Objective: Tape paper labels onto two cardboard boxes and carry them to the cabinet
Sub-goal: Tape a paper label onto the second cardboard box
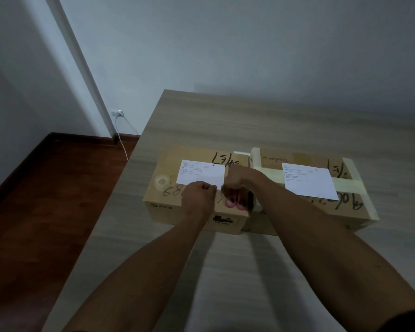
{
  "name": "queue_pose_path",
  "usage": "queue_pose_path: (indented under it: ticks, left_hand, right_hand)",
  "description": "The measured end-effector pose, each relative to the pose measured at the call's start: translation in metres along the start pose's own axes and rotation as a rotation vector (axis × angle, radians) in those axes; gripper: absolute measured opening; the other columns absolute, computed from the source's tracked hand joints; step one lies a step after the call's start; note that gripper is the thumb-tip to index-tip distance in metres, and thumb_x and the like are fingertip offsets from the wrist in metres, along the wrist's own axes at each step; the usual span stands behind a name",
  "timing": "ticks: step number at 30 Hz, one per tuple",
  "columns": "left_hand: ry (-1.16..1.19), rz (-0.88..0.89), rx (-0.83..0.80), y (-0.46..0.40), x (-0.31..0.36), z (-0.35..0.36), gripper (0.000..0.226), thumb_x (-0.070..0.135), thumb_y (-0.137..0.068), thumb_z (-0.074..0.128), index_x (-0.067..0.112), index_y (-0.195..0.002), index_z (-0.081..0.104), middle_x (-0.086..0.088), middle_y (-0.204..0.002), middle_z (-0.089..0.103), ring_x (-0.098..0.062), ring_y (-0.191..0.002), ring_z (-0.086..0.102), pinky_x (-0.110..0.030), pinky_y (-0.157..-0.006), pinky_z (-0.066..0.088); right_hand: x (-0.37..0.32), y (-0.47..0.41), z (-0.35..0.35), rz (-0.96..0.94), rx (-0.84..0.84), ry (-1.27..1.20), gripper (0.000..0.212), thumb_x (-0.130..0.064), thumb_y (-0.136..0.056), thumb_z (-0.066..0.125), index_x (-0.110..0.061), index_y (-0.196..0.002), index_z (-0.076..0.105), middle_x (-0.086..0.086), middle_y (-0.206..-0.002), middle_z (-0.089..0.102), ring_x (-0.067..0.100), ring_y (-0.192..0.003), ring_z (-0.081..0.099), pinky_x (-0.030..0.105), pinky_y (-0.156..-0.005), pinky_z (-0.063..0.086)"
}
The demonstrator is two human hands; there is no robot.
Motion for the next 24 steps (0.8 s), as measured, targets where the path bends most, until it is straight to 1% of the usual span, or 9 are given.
queue_pose_path:
  ticks: [3, 6, 8, 10, 12, 15, 18, 21, 24]
  left_hand:
    - [-0.05, -0.017, 0.021, 0.001, 0.002, -0.001, 0.03, 0.031, -0.09, 0.071, 0.015, -0.064, 0.069, 0.006, -0.059, 0.063, -0.015, -0.058, 0.059, -0.025, -0.057, 0.039]
    - [-0.073, -0.04, 0.013, 0.003, 0.002, 0.0, 0.031, 0.029, -0.091, 0.07, 0.013, -0.065, 0.068, 0.003, -0.062, 0.064, -0.019, -0.06, 0.06, -0.028, -0.06, 0.046]
    - [-0.087, -0.048, 0.034, 0.005, 0.002, -0.002, 0.037, 0.027, -0.089, 0.069, 0.015, -0.056, 0.059, 0.003, -0.054, 0.055, -0.021, -0.055, 0.055, -0.026, -0.057, 0.04]
    - [-0.102, -0.057, 0.039, 0.007, 0.004, -0.002, 0.034, 0.025, -0.089, 0.069, 0.013, -0.057, 0.061, -0.004, -0.056, 0.057, -0.029, -0.058, 0.06, -0.026, -0.057, 0.037]
    - [-0.102, -0.048, 0.035, 0.008, 0.008, -0.002, 0.03, 0.024, -0.088, 0.068, 0.01, -0.062, 0.066, -0.01, -0.064, 0.065, -0.032, -0.066, 0.066, -0.026, -0.057, 0.036]
    - [-0.108, -0.033, 0.052, 0.007, 0.009, -0.002, 0.038, 0.022, -0.089, 0.068, 0.015, -0.054, 0.055, -0.009, -0.06, 0.062, -0.029, -0.055, 0.056, -0.025, -0.057, 0.033]
    - [-0.126, -0.022, 0.062, 0.006, 0.009, -0.002, 0.041, 0.023, -0.09, 0.067, 0.018, -0.053, 0.05, -0.012, -0.065, 0.065, -0.019, -0.049, 0.044, -0.025, -0.055, 0.032]
    - [-0.141, -0.02, 0.061, 0.005, 0.008, 0.001, 0.034, 0.026, -0.091, 0.067, 0.014, -0.06, 0.062, -0.01, -0.071, 0.069, -0.029, -0.06, 0.061, -0.026, -0.058, 0.036]
    - [-0.188, -0.017, 0.075, 0.003, 0.007, 0.002, 0.025, 0.03, -0.091, 0.067, 0.011, -0.076, 0.075, -0.009, -0.08, 0.071, -0.029, -0.072, 0.068, -0.03, -0.063, 0.047]
  right_hand:
    - [-0.012, -0.003, -0.008, -0.072, 0.076, 0.126, 0.031, -0.008, -0.079, 0.078, -0.004, -0.108, 0.067, 0.013, -0.088, 0.075, 0.024, -0.072, 0.073, 0.033, -0.065, 0.06]
    - [-0.019, -0.003, -0.006, -0.102, 0.099, 0.203, 0.032, -0.01, -0.08, 0.079, -0.004, -0.109, 0.067, 0.014, -0.098, 0.072, 0.024, -0.079, 0.069, 0.033, -0.068, 0.057]
    - [-0.021, -0.005, -0.005, -0.109, 0.104, 0.235, 0.035, -0.011, -0.083, 0.077, -0.003, -0.116, 0.065, 0.015, -0.108, 0.07, 0.024, -0.082, 0.065, 0.034, -0.075, 0.055]
    - [-0.022, -0.008, -0.004, -0.117, 0.108, 0.233, 0.034, -0.009, -0.086, 0.074, -0.001, -0.118, 0.064, 0.017, -0.112, 0.069, 0.024, -0.082, 0.062, 0.033, -0.073, 0.053]
    - [-0.023, -0.009, -0.005, -0.117, 0.106, 0.255, 0.034, -0.009, -0.086, 0.075, -0.001, -0.117, 0.065, 0.016, -0.112, 0.069, 0.024, -0.082, 0.063, 0.033, -0.073, 0.053]
    - [-0.023, -0.012, -0.004, -0.109, 0.086, 0.298, 0.037, -0.012, -0.084, 0.079, -0.002, -0.117, 0.067, 0.015, -0.112, 0.069, 0.024, -0.087, 0.066, 0.034, -0.083, 0.057]
    - [-0.024, -0.013, -0.005, -0.109, 0.087, 0.332, 0.035, -0.013, -0.085, 0.078, -0.002, -0.117, 0.066, 0.012, -0.105, 0.067, 0.022, -0.082, 0.061, 0.031, -0.074, 0.052]
    - [-0.028, -0.013, -0.002, -0.123, 0.076, 0.384, 0.031, -0.013, -0.09, 0.072, -0.003, -0.119, 0.065, 0.01, -0.097, 0.062, 0.021, -0.081, 0.058, 0.028, -0.071, 0.048]
    - [-0.028, -0.016, -0.001, -0.118, 0.083, 0.403, 0.029, -0.01, -0.092, 0.068, -0.003, -0.119, 0.066, 0.007, -0.088, 0.061, 0.02, -0.079, 0.058, 0.028, -0.065, 0.047]
Point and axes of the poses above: each hand's wrist, its own y-axis away from the middle knuckle, its own z-axis out of the palm, x = y × z, the point moved 10 cm from there along -y, towards the middle knuckle
